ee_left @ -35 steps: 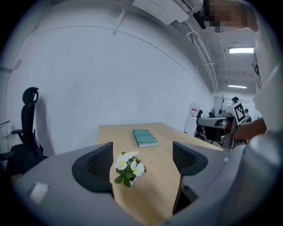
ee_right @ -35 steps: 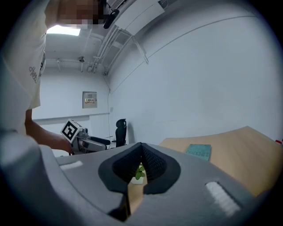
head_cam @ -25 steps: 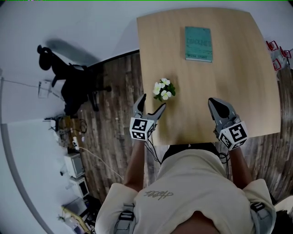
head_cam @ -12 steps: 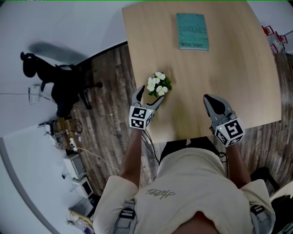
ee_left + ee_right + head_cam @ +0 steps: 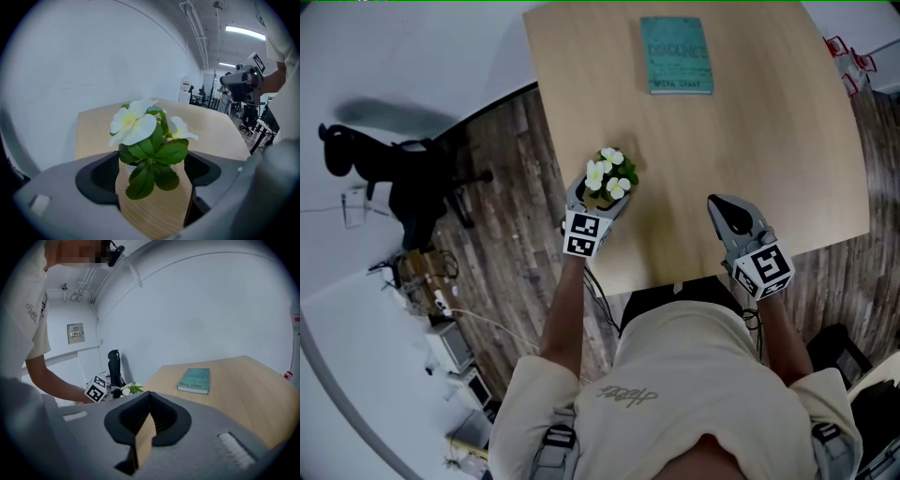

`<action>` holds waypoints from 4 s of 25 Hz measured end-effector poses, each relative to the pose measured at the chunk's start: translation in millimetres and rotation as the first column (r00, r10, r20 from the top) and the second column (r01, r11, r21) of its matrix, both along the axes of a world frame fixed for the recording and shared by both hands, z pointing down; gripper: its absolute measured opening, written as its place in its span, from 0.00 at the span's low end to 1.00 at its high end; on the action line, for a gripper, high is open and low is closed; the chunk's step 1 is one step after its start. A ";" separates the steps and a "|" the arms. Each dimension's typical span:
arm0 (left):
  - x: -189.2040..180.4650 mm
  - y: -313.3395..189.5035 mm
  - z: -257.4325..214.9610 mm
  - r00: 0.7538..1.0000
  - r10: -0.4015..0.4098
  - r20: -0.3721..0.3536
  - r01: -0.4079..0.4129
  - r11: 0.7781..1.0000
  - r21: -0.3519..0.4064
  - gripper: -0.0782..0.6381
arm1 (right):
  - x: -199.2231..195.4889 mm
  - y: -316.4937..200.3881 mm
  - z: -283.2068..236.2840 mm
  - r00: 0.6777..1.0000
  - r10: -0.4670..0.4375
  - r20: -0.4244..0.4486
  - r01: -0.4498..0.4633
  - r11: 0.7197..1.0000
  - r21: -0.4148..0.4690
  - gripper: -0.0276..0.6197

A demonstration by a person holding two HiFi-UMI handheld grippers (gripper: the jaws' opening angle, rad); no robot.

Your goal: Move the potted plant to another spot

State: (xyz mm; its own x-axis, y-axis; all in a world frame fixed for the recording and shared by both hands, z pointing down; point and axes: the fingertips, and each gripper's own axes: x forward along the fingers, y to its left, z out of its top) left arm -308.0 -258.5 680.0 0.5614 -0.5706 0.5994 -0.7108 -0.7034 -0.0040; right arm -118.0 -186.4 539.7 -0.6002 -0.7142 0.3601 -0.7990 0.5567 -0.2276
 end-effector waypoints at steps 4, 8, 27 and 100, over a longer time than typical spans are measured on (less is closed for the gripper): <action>4.1 -6.2 8.5 1.000 0.003 0.000 -0.003 1.000 -0.011 0.74 | -5.8 0.8 8.0 1.000 -0.013 -0.004 0.013 1.000 -0.020 0.05; 2.1 -10.6 22.5 1.000 -0.006 -0.005 0.006 1.000 -0.030 0.74 | -7.1 -1.0 10.2 1.000 -0.016 -0.008 0.016 0.999 -0.028 0.05; 13.8 -23.5 30.9 0.999 -0.047 -0.024 0.047 0.998 0.034 0.61 | 8.2 -13.3 12.2 0.999 0.026 -0.022 -0.027 0.999 -0.029 0.05; 50.2 154.5 -134.9 0.988 -0.021 -0.156 0.049 0.982 0.183 0.61 | 75.4 137.0 -52.4 0.981 0.178 0.074 -0.185 0.977 0.102 0.05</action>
